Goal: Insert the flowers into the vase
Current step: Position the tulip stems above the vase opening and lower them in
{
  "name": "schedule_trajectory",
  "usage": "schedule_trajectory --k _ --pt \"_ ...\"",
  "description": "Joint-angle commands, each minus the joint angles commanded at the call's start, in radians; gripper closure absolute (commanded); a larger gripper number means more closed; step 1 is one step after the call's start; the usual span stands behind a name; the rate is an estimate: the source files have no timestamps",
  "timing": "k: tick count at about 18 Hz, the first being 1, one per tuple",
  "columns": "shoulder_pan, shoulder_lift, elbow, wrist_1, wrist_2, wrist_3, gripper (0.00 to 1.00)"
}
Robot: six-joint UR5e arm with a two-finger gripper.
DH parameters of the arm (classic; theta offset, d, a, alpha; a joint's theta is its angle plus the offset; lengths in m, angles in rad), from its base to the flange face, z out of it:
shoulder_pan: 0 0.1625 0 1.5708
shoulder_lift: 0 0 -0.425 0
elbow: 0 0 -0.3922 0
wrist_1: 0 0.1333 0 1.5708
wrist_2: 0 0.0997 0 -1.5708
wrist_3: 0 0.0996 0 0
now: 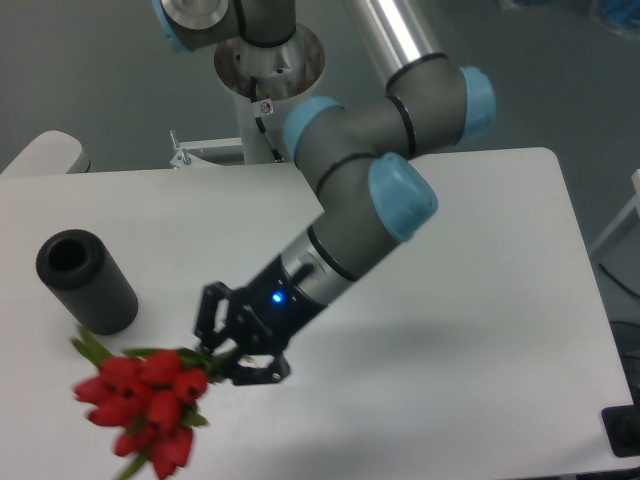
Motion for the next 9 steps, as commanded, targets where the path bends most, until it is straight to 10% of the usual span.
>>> schedule_trajectory --k 9 --pt "-0.101 0.13 -0.15 0.087 -0.204 -0.002 0.91"
